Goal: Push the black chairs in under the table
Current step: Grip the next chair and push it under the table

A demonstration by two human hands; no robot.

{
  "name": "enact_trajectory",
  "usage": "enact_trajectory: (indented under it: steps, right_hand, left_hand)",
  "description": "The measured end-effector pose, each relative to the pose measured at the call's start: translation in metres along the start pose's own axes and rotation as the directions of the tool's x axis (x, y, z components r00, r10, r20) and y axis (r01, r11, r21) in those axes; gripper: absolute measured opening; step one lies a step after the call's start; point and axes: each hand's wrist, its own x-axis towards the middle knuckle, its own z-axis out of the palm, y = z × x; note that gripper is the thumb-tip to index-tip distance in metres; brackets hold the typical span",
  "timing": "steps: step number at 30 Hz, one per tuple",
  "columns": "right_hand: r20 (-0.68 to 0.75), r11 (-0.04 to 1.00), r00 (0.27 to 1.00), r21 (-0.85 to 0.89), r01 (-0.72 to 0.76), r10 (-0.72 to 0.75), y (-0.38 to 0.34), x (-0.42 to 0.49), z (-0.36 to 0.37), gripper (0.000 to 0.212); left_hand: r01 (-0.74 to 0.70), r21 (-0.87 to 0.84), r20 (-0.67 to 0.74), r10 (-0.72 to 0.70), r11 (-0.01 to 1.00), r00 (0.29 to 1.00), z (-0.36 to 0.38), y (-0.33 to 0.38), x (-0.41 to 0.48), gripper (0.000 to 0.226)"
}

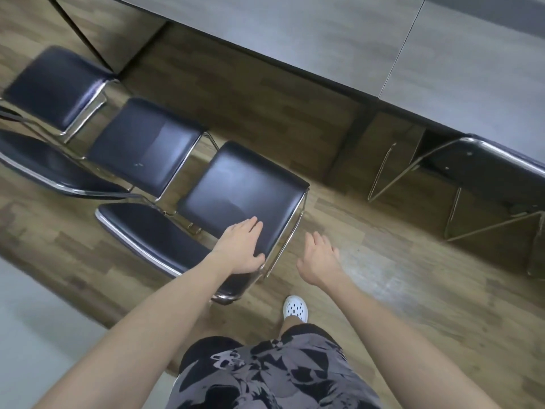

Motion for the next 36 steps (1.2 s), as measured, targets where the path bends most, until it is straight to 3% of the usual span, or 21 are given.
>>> enact_trajectory:
  steps: [10, 19, 25, 27, 31, 36]
  right_hand:
    - [0.035, 0.993, 0.993, 0.037, -0.112, 0.111, -0.11, 0.014, 0.034, 0.045]
    - [0.023, 0.985, 0.985, 0.0, -0.174, 0.174, -0.219, 0.032, 0.057, 0.046]
    - [-0.004, 0.964, 0.964, 0.002, -0.265, 0.265, -0.262, 0.027, 0.071, 0.043]
    - [0.068, 0.959, 0.959, 0.049, -0.277, 0.274, -0.268, 0.023, 0.075, 0.047]
    - [0.269, 0.959, 0.933, 0.087, -0.268, 0.237, -0.272, 0.009, 0.081, 0.077]
    - [0.288, 0.962, 0.926, 0.053, -0.269, 0.243, -0.264, -0.009, 0.098, 0.095]
  left_hand:
    - [-0.058, -0.068, 0.108, 0.066, 0.996, 0.992, -0.003, -0.122, -0.009, 0.08]
    - [-0.11, -0.017, 0.122, 0.111, 0.994, 0.986, -0.022, -0.246, -0.017, 0.079]
    - [-0.17, 0.01, 0.218, 0.164, 0.985, 0.962, -0.022, -0.299, -0.03, 0.076]
    - [-0.208, 0.026, 0.245, 0.195, 0.978, 0.95, -0.022, -0.307, -0.032, 0.079]
    - [-0.283, 0.074, 0.278, 0.253, 0.956, 0.927, -0.015, -0.315, -0.04, 0.082]
    - [-0.314, 0.127, 0.323, 0.26, 0.941, 0.91, -0.003, -0.315, -0.044, 0.088]
